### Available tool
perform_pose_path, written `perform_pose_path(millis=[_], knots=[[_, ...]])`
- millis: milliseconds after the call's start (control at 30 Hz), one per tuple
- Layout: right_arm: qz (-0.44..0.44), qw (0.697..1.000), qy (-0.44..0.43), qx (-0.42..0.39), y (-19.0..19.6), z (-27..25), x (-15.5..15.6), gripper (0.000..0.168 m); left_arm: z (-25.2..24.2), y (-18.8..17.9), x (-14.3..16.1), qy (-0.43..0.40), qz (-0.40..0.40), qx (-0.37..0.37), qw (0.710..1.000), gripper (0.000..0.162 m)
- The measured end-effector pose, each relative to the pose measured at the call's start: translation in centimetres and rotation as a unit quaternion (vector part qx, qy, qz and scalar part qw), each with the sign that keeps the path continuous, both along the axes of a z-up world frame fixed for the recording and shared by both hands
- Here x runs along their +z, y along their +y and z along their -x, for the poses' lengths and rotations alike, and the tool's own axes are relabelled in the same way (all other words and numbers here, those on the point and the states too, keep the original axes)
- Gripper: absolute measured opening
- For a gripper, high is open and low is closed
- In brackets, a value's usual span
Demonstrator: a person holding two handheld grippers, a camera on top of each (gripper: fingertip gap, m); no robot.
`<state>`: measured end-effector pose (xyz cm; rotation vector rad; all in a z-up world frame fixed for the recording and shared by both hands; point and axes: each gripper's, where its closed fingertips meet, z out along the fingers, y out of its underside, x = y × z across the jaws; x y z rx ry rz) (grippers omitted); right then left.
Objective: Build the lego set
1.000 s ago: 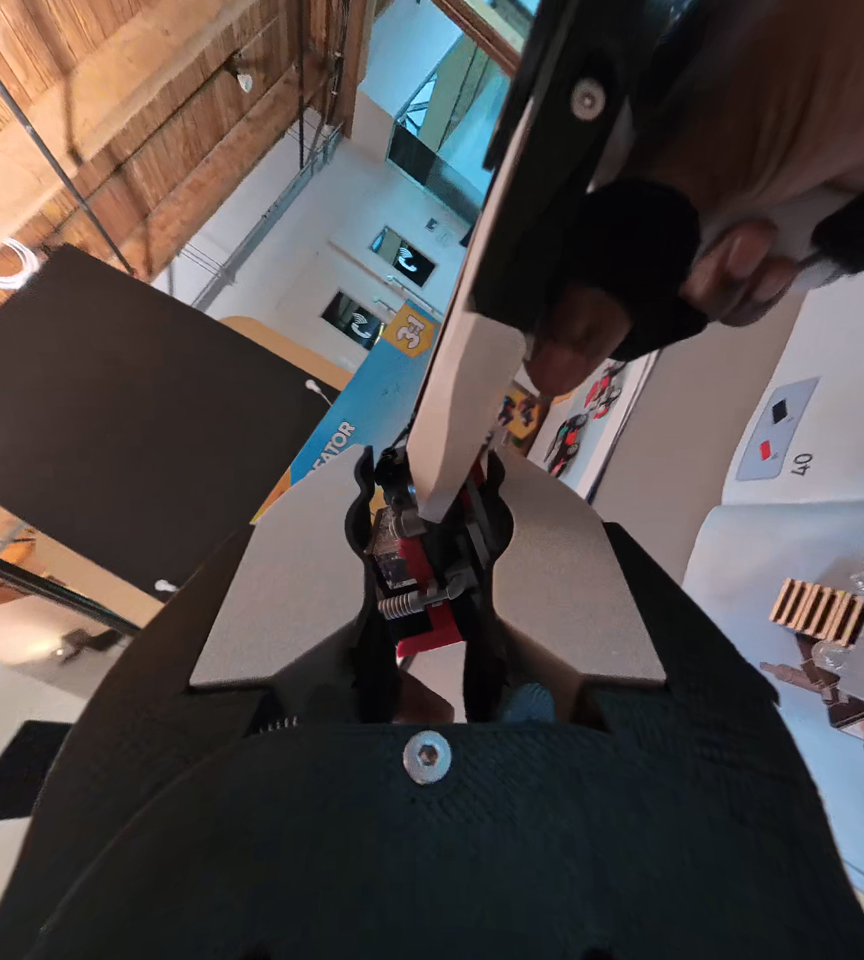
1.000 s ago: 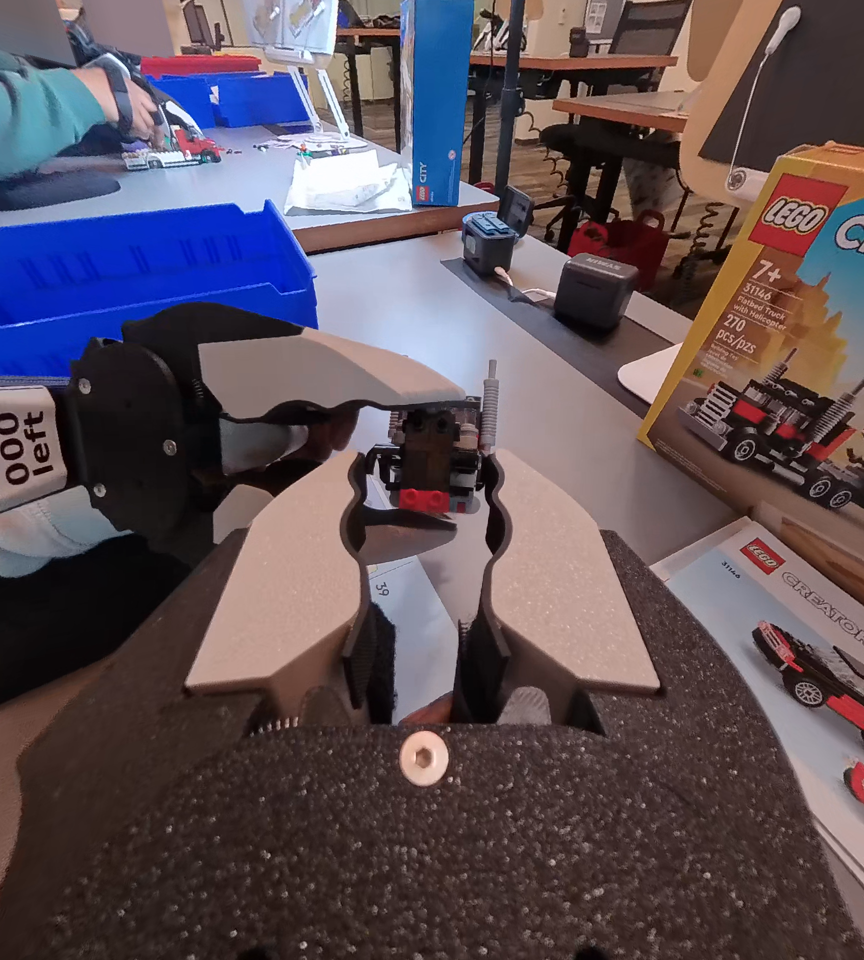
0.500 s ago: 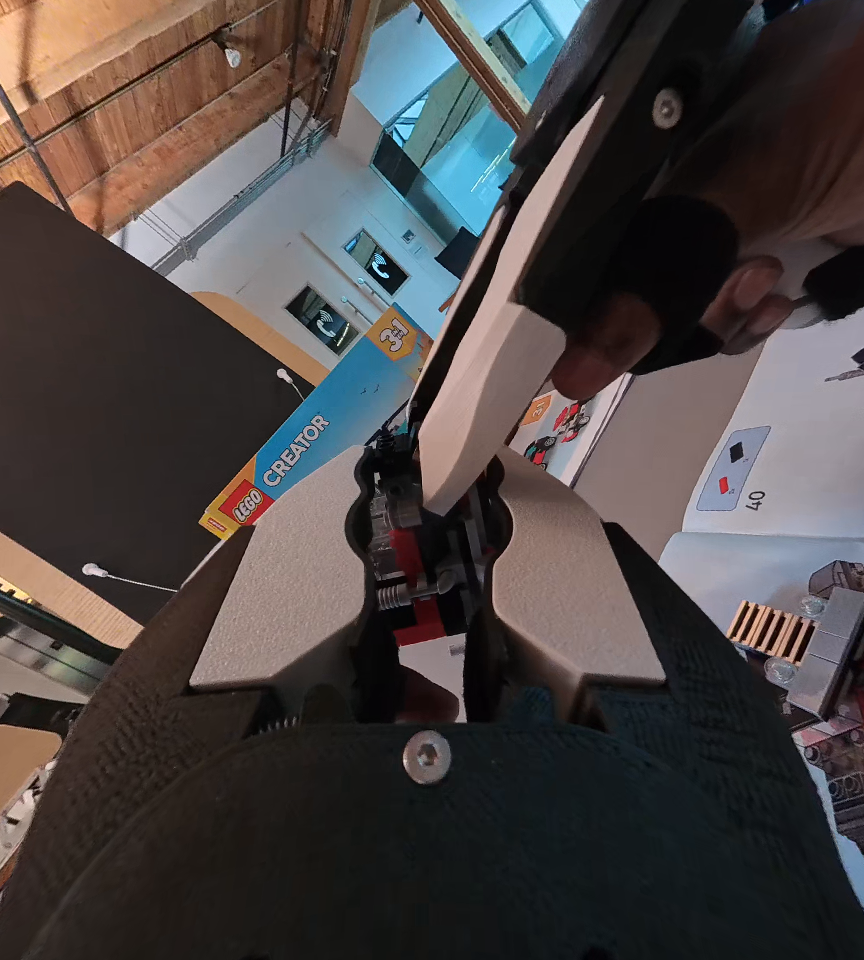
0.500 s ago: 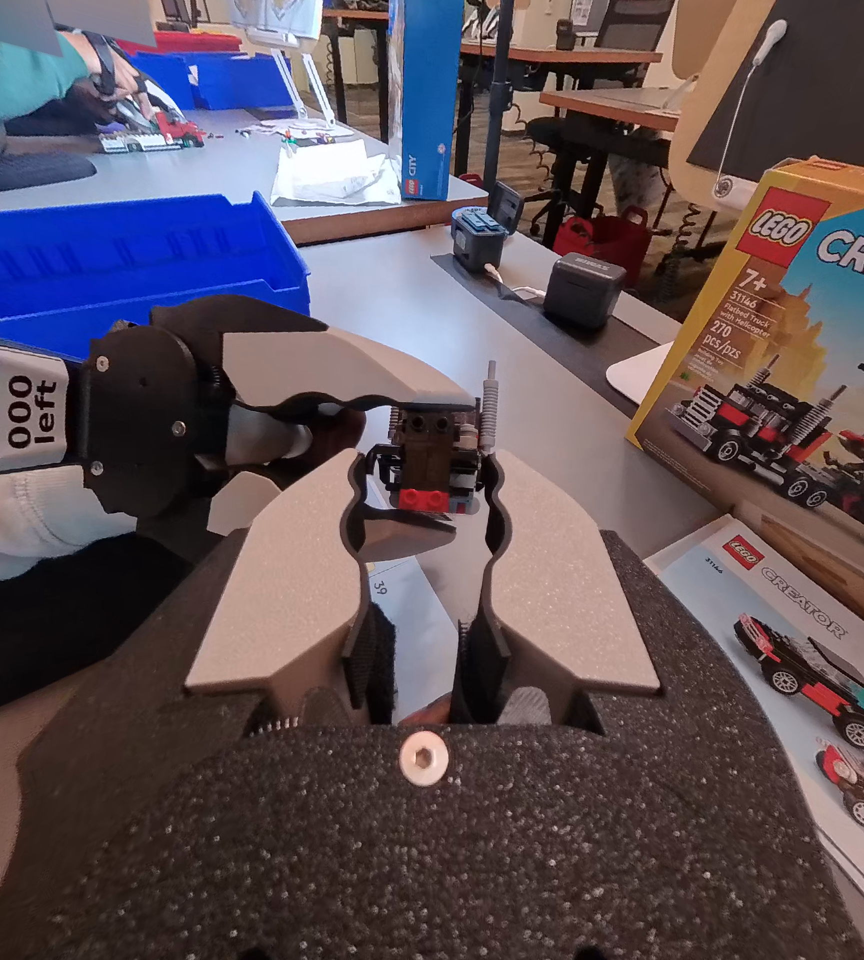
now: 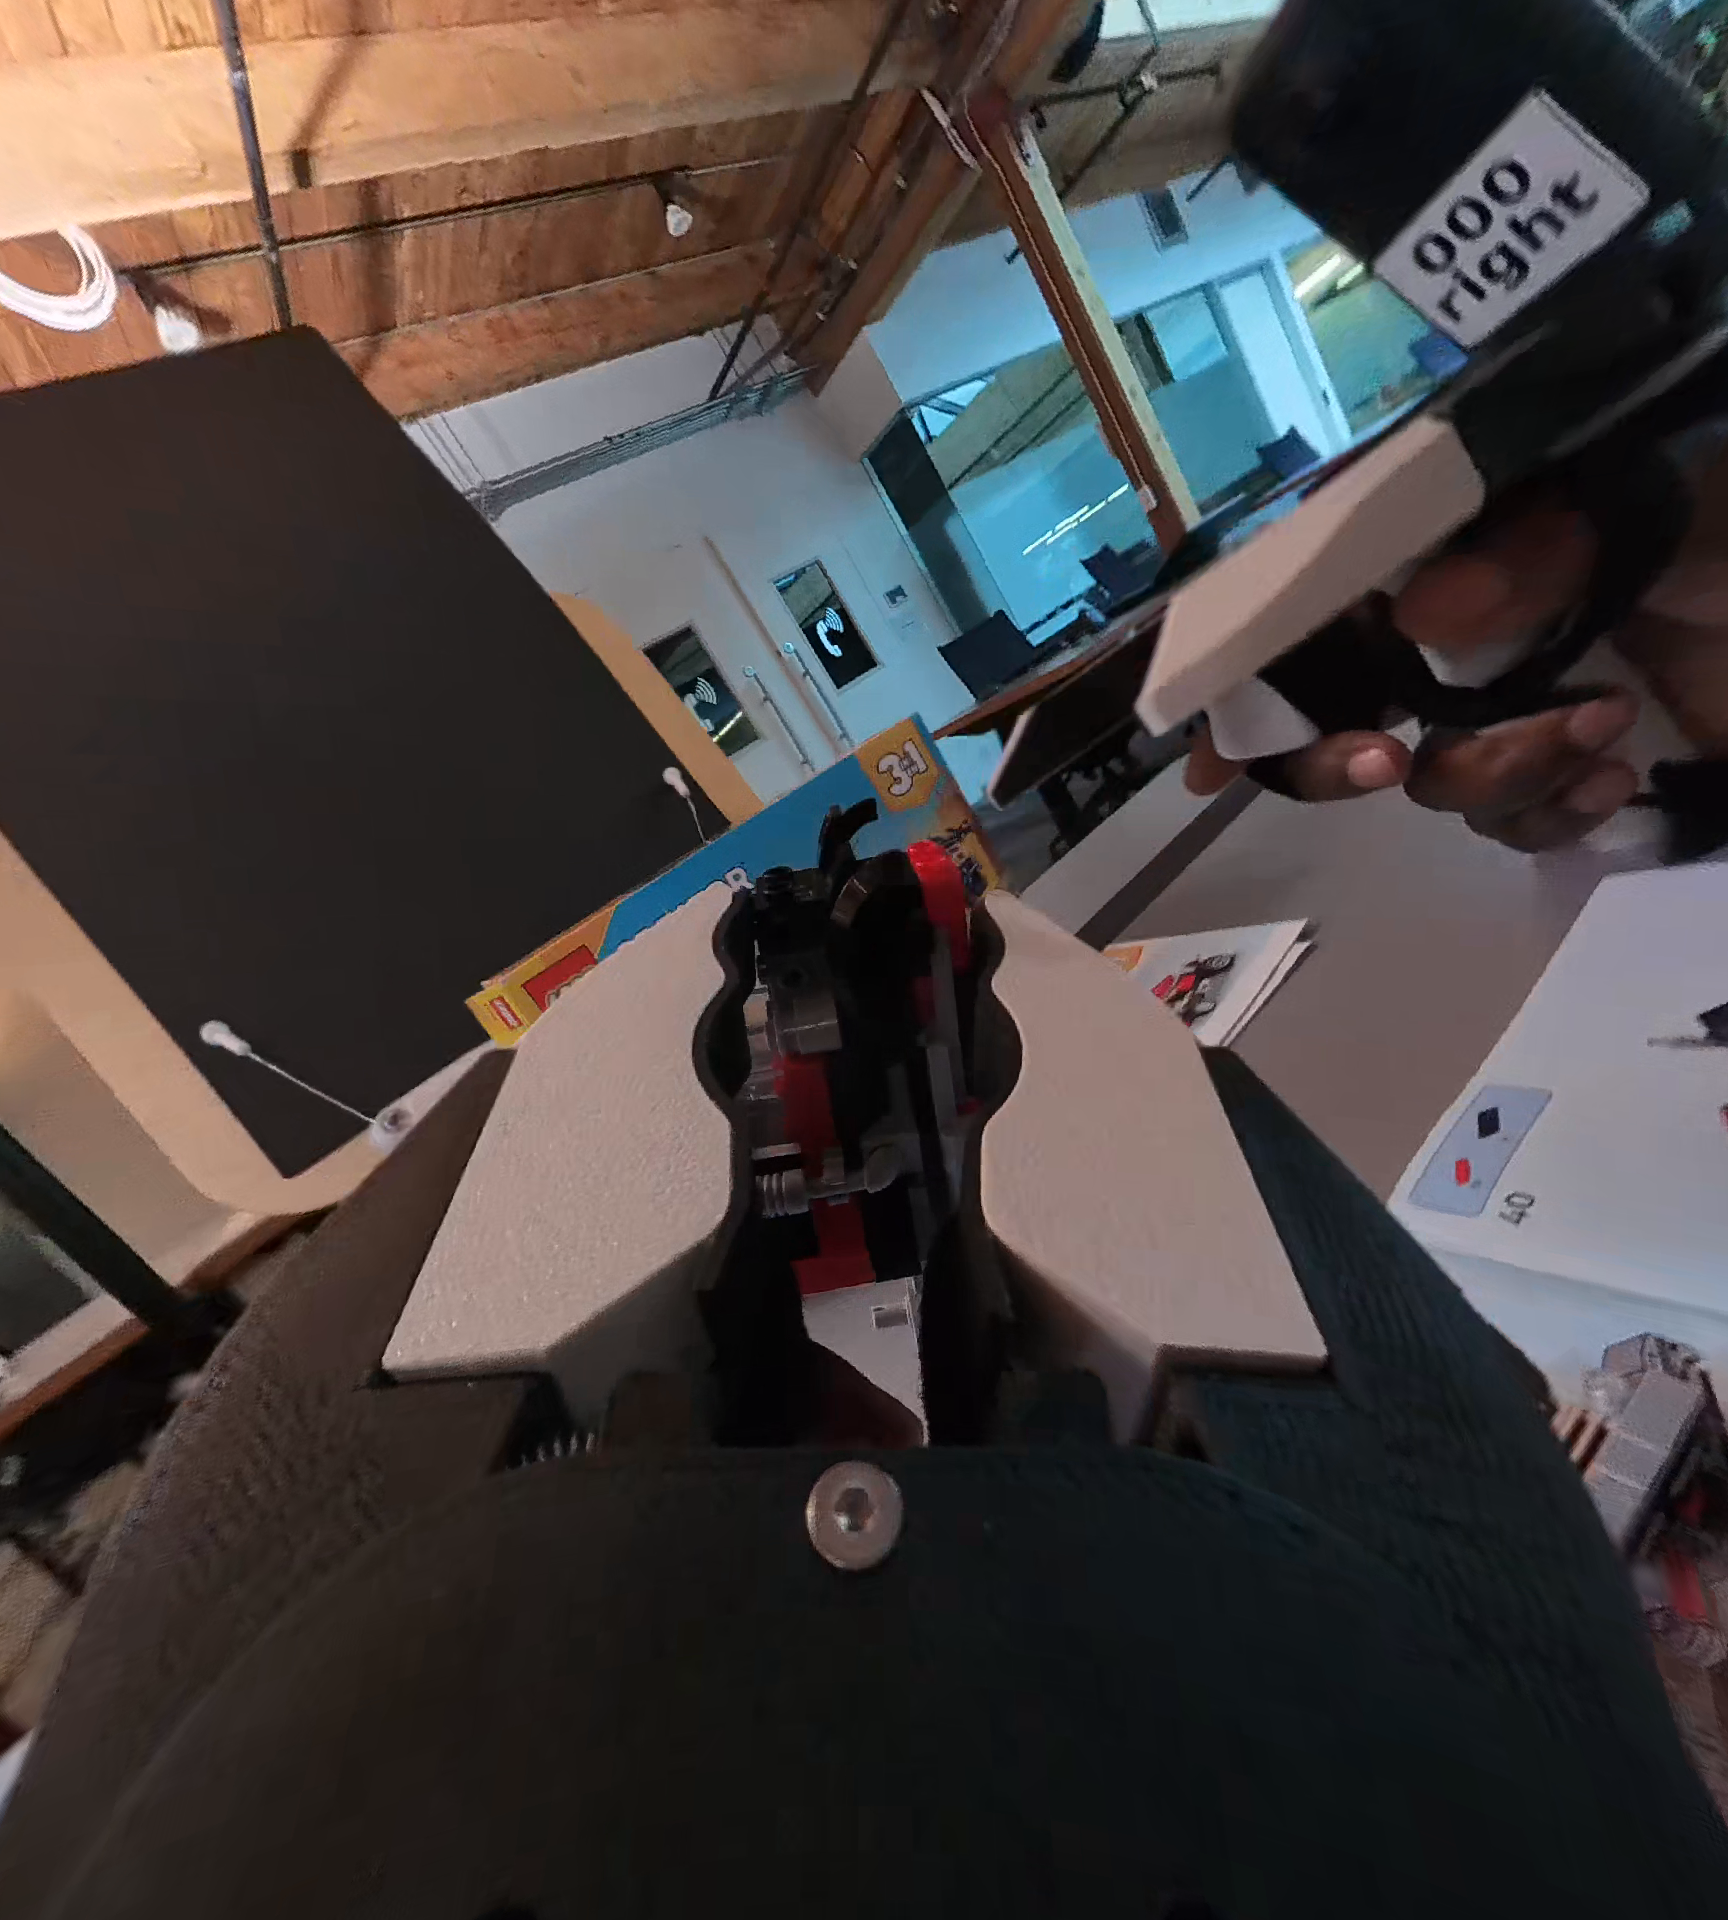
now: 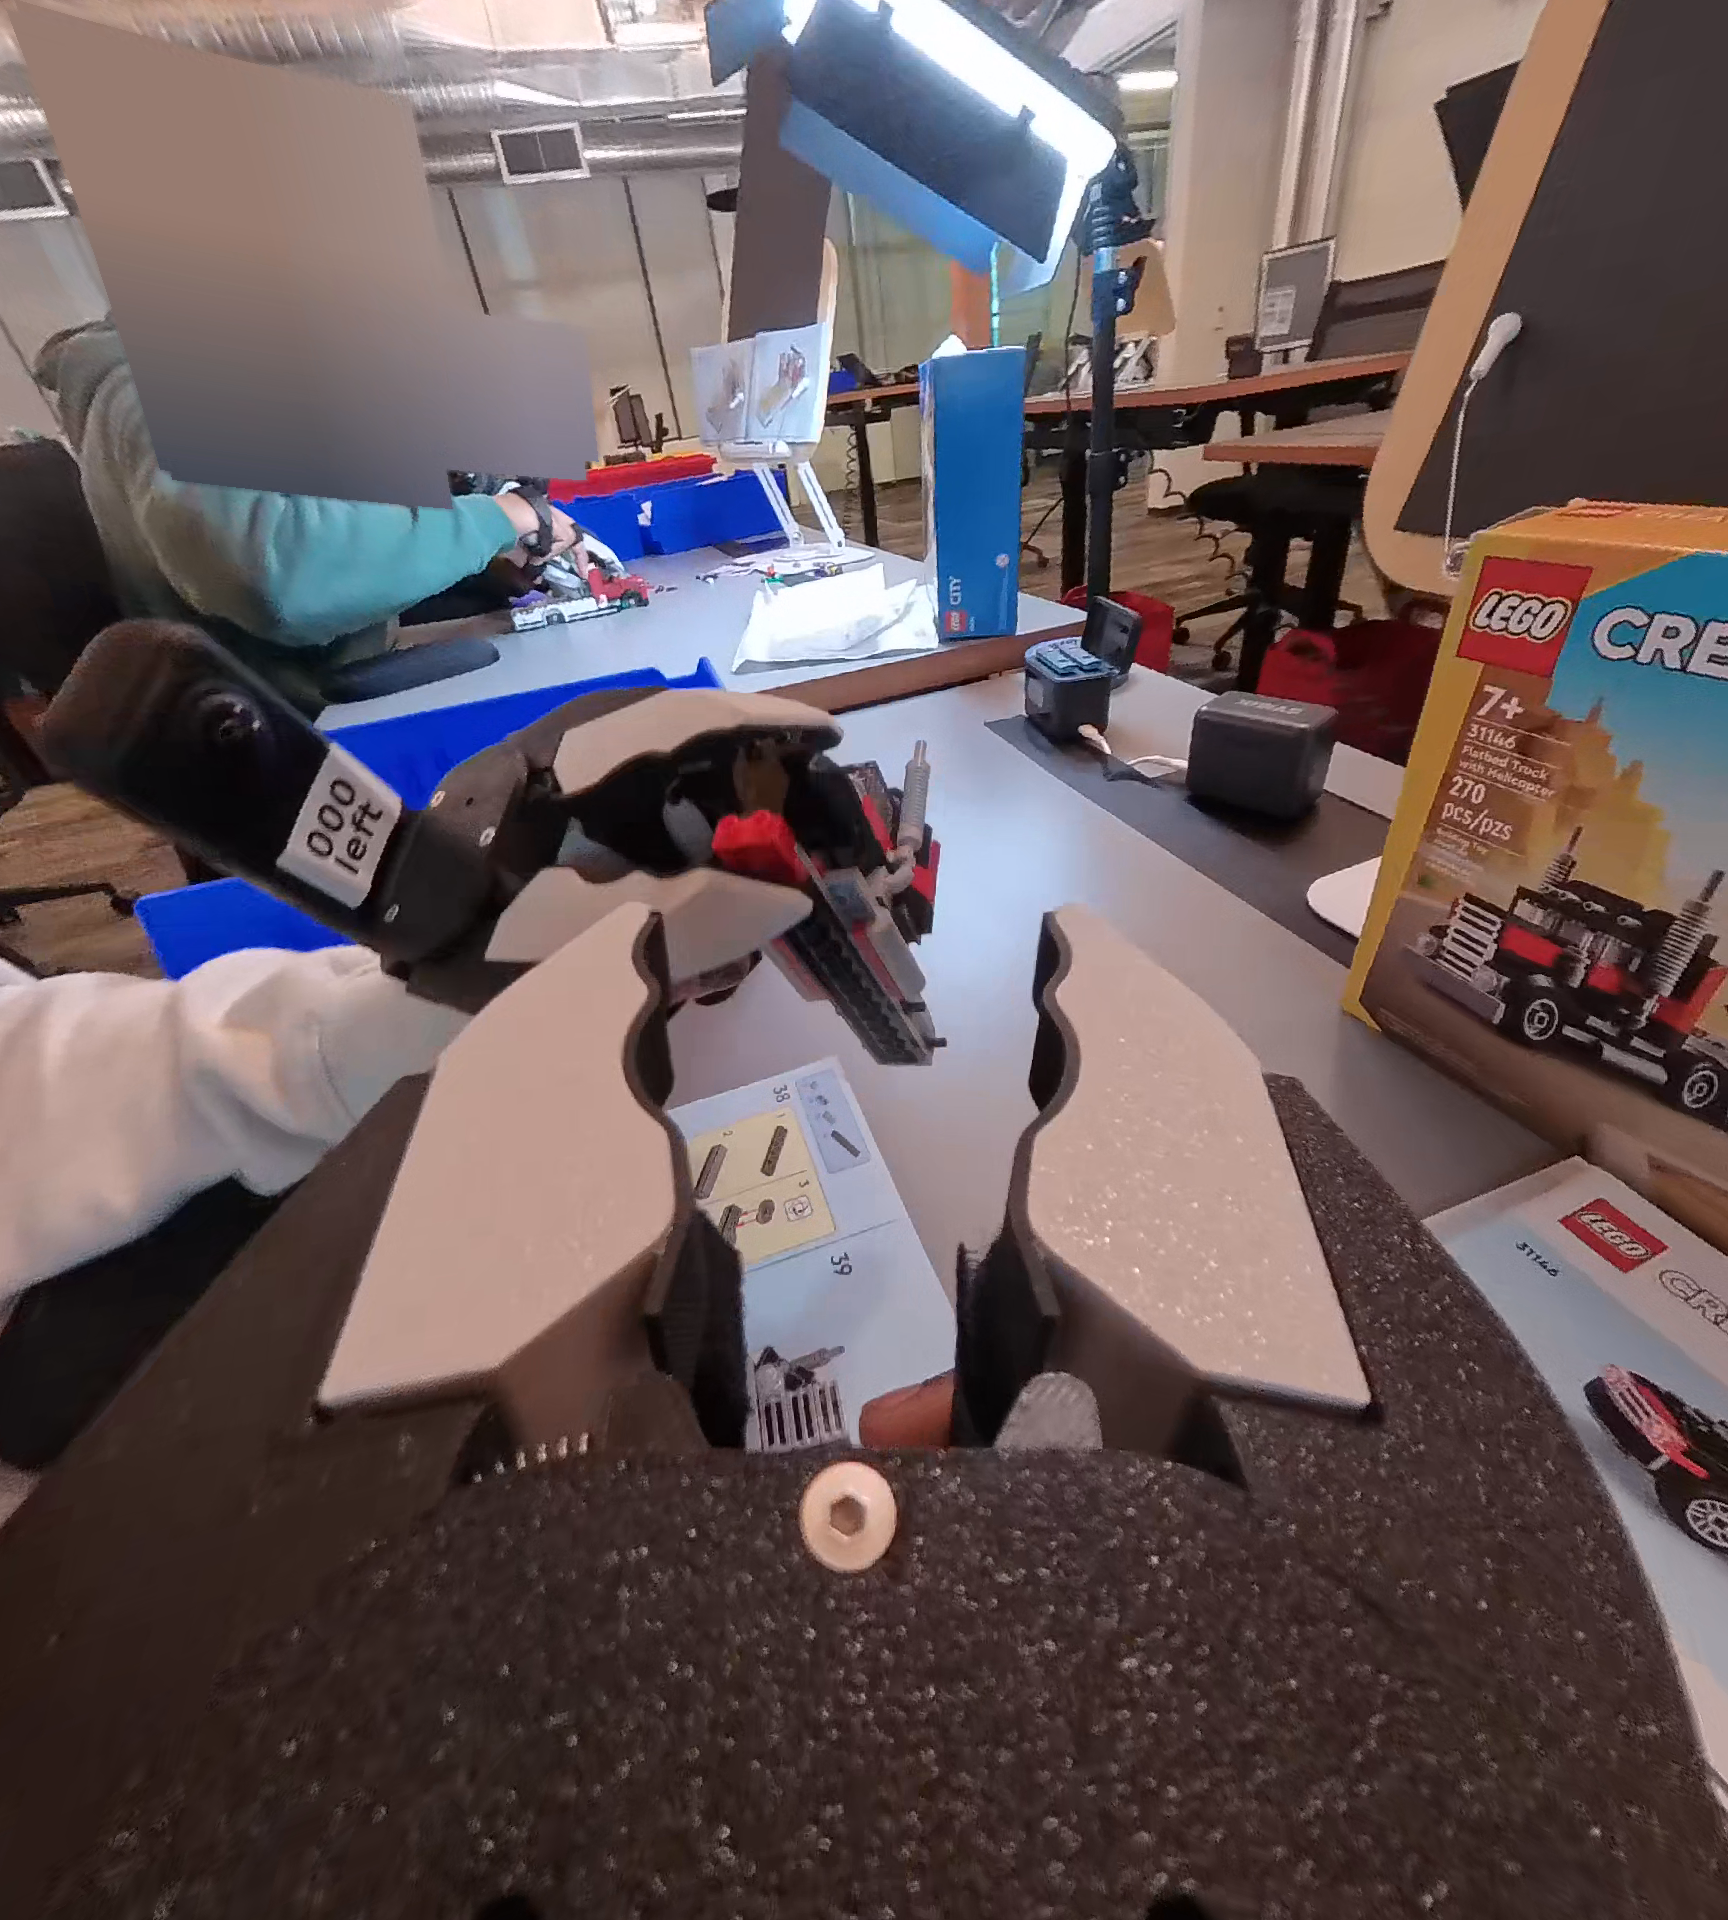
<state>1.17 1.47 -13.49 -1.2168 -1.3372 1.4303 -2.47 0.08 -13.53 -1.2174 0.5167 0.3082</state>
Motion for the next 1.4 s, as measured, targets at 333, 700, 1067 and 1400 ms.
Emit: perform_pose_path(millis=[333, 700, 1067, 1400], knots=[[-0.093, 0.978, -0.172, 0.071, -3.1, -2.8, -5.1, 0.044, 0.4, -2.0, 0.3, -0.046, 0.015, -0.029, 0.998, 0.039], [-0.118, 0.956, -0.24, 0.12, -5.8, -3.7, -11.0, 0.051, 1.0, -2.9, -0.2, -0.045, 0.011, -0.032, 0.998, 0.039], [-0.168, 0.924, -0.337, 0.074, -3.8, -3.0, -16.1, 0.032, 1.1, -2.3, -1.5, -0.038, 0.03, -0.031, 0.998, 0.04], [-0.218, 0.913, -0.303, 0.166, -4.9, -4.5, -16.3, 0.017, -1.3, -3.4, -1.6, -0.062, 0.042, -0.161, 0.984, 0.04]])
